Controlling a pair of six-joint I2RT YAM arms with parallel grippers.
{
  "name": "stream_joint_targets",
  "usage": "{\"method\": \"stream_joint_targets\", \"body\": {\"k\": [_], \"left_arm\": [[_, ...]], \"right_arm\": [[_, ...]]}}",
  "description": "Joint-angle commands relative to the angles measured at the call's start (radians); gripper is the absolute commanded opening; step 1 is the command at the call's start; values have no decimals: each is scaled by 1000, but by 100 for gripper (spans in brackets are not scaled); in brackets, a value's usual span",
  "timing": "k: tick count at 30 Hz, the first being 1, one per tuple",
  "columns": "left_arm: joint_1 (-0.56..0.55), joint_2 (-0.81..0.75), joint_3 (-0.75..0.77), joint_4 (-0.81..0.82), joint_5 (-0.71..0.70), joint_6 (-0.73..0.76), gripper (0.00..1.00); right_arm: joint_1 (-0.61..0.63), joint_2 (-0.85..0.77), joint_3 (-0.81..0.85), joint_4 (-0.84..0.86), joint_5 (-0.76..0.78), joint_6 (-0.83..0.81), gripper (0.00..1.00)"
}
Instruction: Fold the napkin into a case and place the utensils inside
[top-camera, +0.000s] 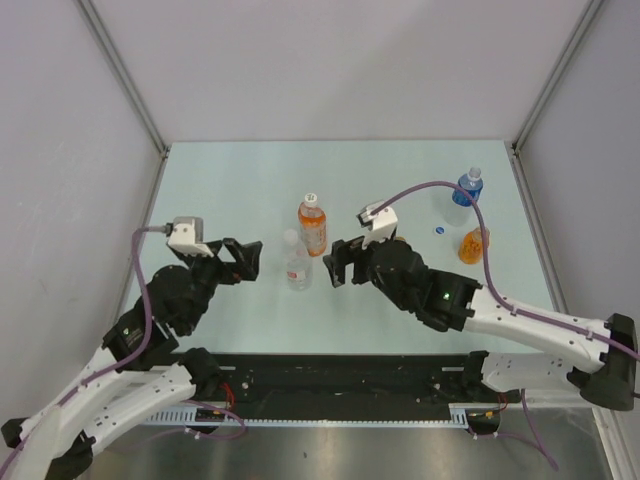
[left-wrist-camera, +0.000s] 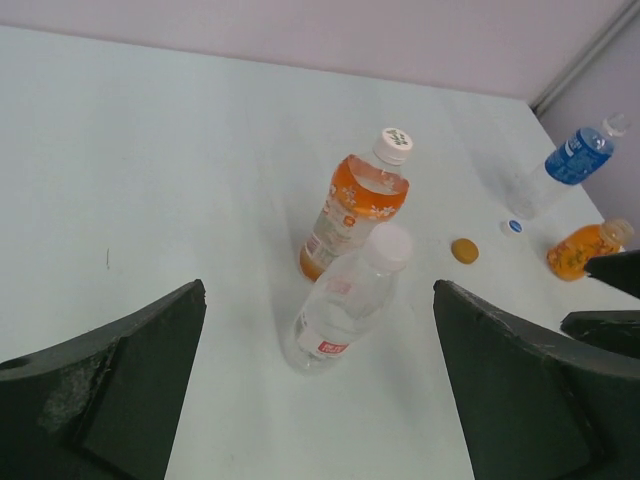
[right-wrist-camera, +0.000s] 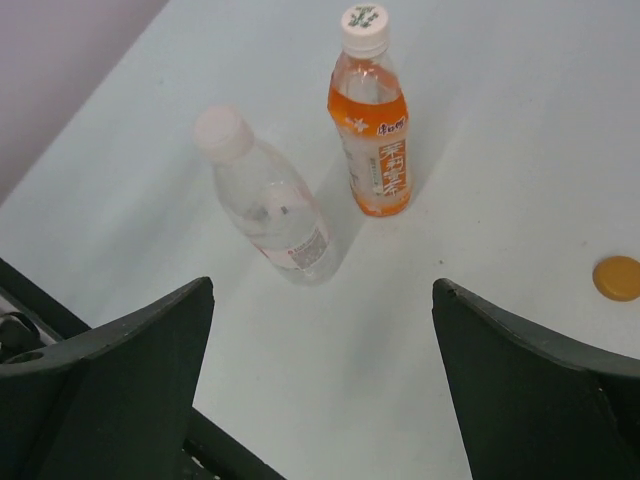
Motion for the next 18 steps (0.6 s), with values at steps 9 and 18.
{"method": "stream_joint_targets", "body": {"k": [9,18], "left_arm": [[13,-71,-31,-131,-70,-121,100],[13,-100,-55,-86,-58,-72,100]], "right_arm": [[-18,75,45,284,-48,-83,97],[-72,100,47,256,-58,-68,96]]}}
